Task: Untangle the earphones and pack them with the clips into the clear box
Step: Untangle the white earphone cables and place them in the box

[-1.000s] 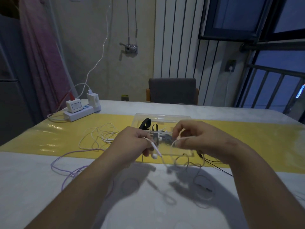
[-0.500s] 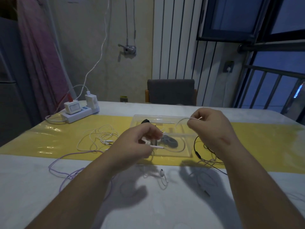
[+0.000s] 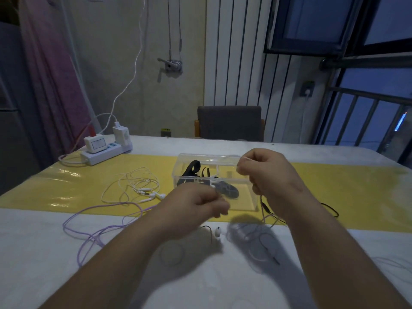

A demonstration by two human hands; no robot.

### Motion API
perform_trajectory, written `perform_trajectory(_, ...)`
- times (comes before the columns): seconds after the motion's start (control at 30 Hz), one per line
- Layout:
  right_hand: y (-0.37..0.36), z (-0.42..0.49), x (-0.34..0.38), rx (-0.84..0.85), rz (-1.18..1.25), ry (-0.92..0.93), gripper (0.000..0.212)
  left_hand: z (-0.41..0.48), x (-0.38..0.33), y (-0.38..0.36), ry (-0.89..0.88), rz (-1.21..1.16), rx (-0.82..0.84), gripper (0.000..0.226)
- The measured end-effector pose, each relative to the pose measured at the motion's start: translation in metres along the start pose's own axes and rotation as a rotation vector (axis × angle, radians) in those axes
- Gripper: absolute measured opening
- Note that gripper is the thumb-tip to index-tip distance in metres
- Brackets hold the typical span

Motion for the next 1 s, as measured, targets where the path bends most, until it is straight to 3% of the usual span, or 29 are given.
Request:
perform_trajectory(0.1, 0.013, 0.002, -0.002, 0.082, 0.183, -0.021, 0.015, -0.003, -0.005, 0.017, -0.008, -0.459, -0.200, 0.034)
perform_trajectory(0.2, 0.026, 0.001, -0.003, 0.107, 0.133, 0.001, 0.015, -0.004, 0.002, 0.038, -0.025, -0.823, -0.395, 0.039)
perform_trajectory(0.3, 0.024, -0.001, -0.008, 0.183, 0.048, 0.009, 0.017, -0.003, 0.007, 0.047, -0.040, -1.045, -0.471, 0.037)
perform_trajectory(0.47, -0.001, -0.008, 0.006, 0.324, 0.004, 0.124, 0.018, -0.002, 0.010, 0.033, 0.052, -0.982, -0.406, 0.026)
perform_trajectory(0.57, -0.020, -0.015, 0.017, 0.429, 0.132, 0.155, 0.019, -0.001, 0.011, 0.027, 0.067, -0.949, -0.372, 0.026)
perform_trajectory(0.73, -0.025, -0.014, 0.021, 0.314, 0.031, 0.210, 0.029, 0.001, 0.010, 0.024, 0.060, -0.903, -0.330, 0.018)
perform_trajectory(0.9, -0.033, -0.014, 0.020, 0.346, -0.039, 0.246, 0.024, 0.002, 0.013, 0.017, 0.149, -0.849, -0.308, 0.037)
perform_trajectory(1.0, -0.036, -0.014, 0.016, 0.379, -0.037, 0.200, 0.026, 0.002, 0.009, 0.019, 0.094, -0.906, -0.361, 0.026)
Point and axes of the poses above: each hand's wrist, its own z-axis towards the middle knuckle, its own y-axis out of the back of the hand, x = y × z, the point moved 7 cm from there along z, towards the middle knuckle, and after that the axes turned 14 degrees about -z, right-handed, at the moved point
